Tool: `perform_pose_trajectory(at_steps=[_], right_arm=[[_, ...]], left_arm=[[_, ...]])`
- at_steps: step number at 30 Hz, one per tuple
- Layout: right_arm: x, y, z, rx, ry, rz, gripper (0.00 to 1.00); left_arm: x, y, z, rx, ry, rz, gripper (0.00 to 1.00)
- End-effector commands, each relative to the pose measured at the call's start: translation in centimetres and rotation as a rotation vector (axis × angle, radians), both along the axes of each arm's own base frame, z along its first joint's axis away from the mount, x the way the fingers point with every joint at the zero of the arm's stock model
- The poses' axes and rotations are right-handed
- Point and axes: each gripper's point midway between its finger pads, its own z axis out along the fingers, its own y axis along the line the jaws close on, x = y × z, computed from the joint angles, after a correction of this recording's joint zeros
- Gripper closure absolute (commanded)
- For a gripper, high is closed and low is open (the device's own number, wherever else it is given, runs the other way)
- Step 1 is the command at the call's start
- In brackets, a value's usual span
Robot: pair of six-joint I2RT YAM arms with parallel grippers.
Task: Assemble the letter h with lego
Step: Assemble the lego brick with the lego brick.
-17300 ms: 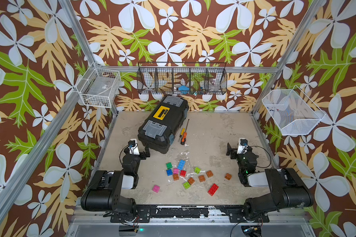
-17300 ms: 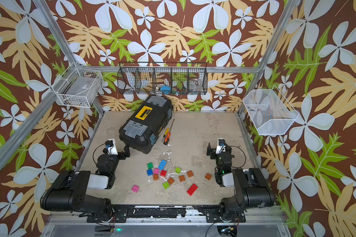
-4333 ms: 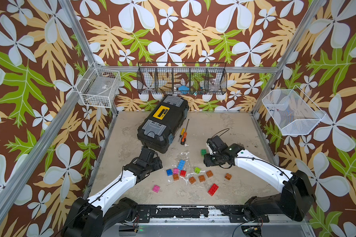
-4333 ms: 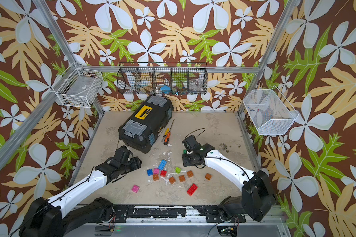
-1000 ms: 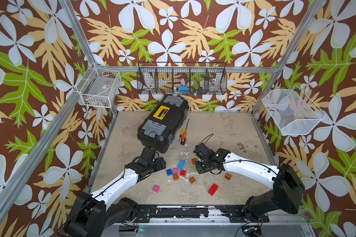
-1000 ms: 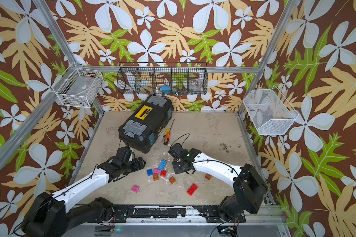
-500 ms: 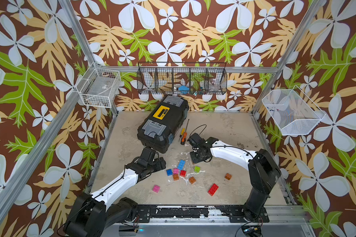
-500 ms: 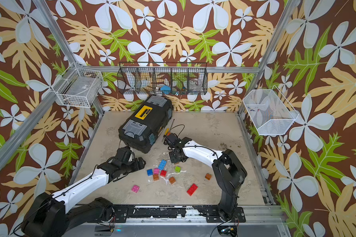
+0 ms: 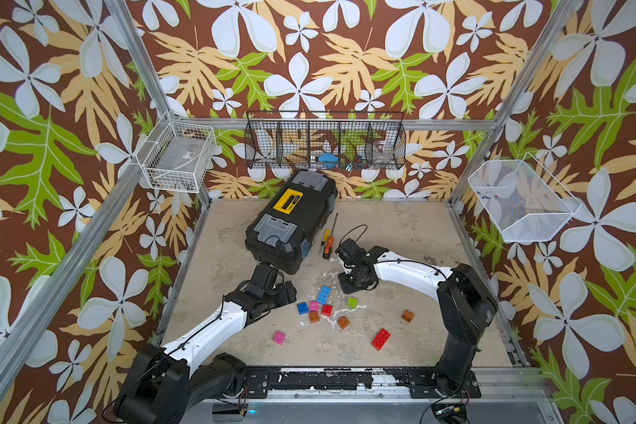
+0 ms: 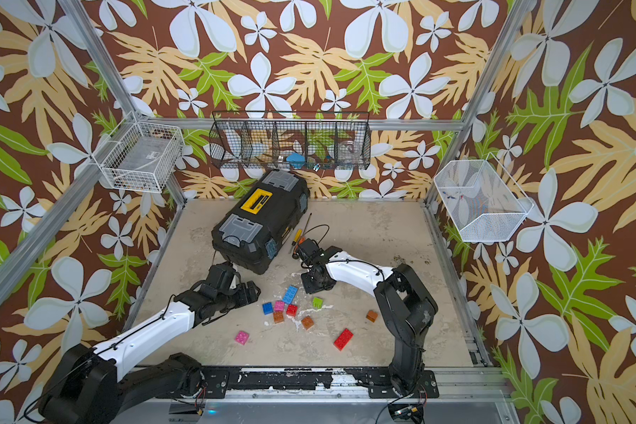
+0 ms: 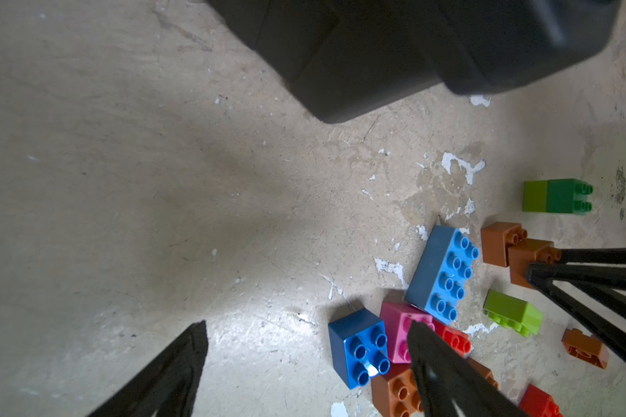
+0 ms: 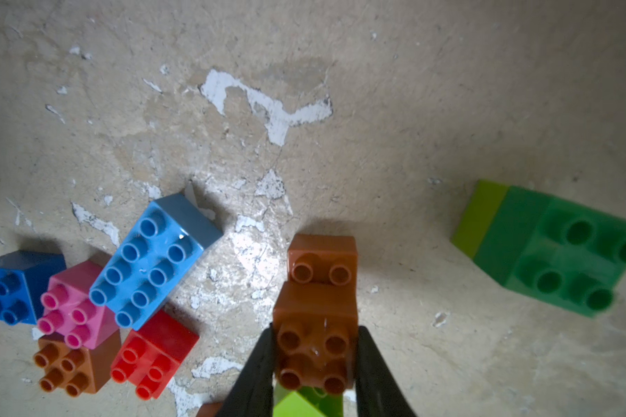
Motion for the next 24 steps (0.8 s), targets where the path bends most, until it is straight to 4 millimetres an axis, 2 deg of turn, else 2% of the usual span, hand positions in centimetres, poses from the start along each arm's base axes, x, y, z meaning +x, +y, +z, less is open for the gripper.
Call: perform_pose_trajectory(at_steps=[1, 4, 16, 24], right_arm=[[-0.2, -0.4, -1.0, -0.026, 0.022, 0.008, 0.71], [-0.2, -0.4, -0.9, -0.027, 0.025, 0.007, 0.71], [0.8, 0.1, 2.2, 0.004, -0.037, 0.004, 0.73], [1.4, 0.5, 1.4, -0.004, -0.033, 0.010, 0.73]], left_arm=[[0.1, -0.1, 0.1, -0.001, -0.012, -0.013, 0.09], [0.1, -0.1, 0.2, 0.000, -0.012, -0.012, 0.09], [0.1, -0.1, 0.1, -0.001, -0.011, -0.013, 0.09], [0.1, -0.1, 0.1, -0.001, -0.009, -0.013, 0.09]])
